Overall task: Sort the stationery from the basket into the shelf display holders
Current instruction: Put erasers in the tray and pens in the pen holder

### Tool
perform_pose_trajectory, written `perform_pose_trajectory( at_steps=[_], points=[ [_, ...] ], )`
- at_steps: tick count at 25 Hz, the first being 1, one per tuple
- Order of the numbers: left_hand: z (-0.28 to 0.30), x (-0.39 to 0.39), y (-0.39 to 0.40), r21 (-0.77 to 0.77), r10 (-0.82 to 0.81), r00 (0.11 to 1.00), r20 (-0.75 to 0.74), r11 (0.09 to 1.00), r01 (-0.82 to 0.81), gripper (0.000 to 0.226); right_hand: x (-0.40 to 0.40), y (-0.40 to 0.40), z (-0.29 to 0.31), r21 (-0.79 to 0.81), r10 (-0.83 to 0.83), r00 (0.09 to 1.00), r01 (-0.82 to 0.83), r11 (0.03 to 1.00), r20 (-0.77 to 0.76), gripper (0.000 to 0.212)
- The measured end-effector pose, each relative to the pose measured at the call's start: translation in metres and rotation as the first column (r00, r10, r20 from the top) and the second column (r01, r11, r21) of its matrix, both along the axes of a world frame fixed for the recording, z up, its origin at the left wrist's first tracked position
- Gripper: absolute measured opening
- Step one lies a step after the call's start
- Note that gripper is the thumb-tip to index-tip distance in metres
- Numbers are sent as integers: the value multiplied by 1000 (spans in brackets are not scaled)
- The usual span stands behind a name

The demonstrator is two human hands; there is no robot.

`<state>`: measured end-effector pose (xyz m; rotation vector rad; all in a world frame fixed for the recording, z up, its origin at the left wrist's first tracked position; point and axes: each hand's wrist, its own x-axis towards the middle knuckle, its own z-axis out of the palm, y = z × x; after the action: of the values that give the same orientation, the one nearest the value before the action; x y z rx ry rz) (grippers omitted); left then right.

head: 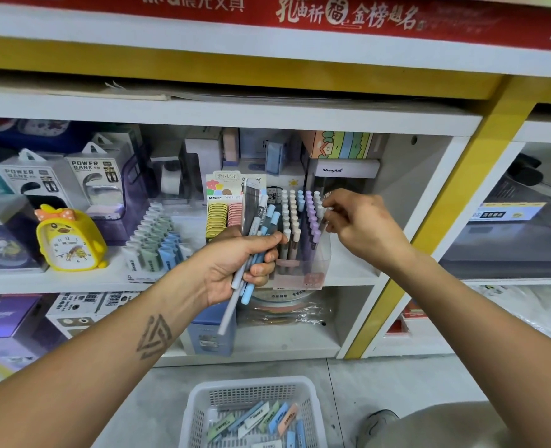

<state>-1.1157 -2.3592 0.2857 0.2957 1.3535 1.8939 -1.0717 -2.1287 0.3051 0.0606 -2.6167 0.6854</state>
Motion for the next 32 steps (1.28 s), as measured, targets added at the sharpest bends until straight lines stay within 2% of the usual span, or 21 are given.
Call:
perform_pose_trajectory(
  at_steps=[8,11,14,15,16,17,18,19,20,21,24,29,32],
  points=[
    [1,-2,0,16,19,999,39,1000,-20,13,0,-1,-6,98,-20,998,14,995,64,20],
    [2,-3,0,34,37,998,45,999,-39,15,-1,-4,-13,73,-37,993,29,997,111,5],
    [4,-4,-2,84,85,993,84,992,-92,12,-3,-8,-7,318,-81,997,74,945,8,18],
    [5,-5,-2,112,114,988,104,986,-126,8,-4,-12,-2,356,-89,994,104,929,-57,21],
    [7,-7,-3,141,151,980,126,976,-168,6,-4,-20,3,328,-83,991,112,938,-103,22],
    [8,-9,-4,171,191,970,151,961,-216,6,-4,-29,6,214,-54,994,74,974,-100,19],
    [9,-11,-5,200,234,956,177,942,-268,8,-4,-41,10,13,-3,999,4,1000,-37,14],
    [11,-13,-7,223,281,938,202,920,-323,11,-4,-53,12,-222,88,993,-69,973,75,8],
    [12,-15,-8,238,329,918,223,895,-378,13,-3,-65,14,-413,195,964,-106,905,180,11],
    [13,-17,-10,245,376,896,238,869,-430,14,-2,-75,14,-518,291,924,-126,846,249,18],
    [16,-20,-14,250,488,833,261,799,-547,13,1,-98,9,-590,462,827,-207,780,321,33],
    [18,-23,-23,270,567,786,247,739,-618,16,1,-121,1,-670,525,788,-202,714,321,37],
    [19,-32,-32,232,651,705,281,667,-709,25,5,-116,8,-677,588,740,-251,692,326,39]
  ],
)
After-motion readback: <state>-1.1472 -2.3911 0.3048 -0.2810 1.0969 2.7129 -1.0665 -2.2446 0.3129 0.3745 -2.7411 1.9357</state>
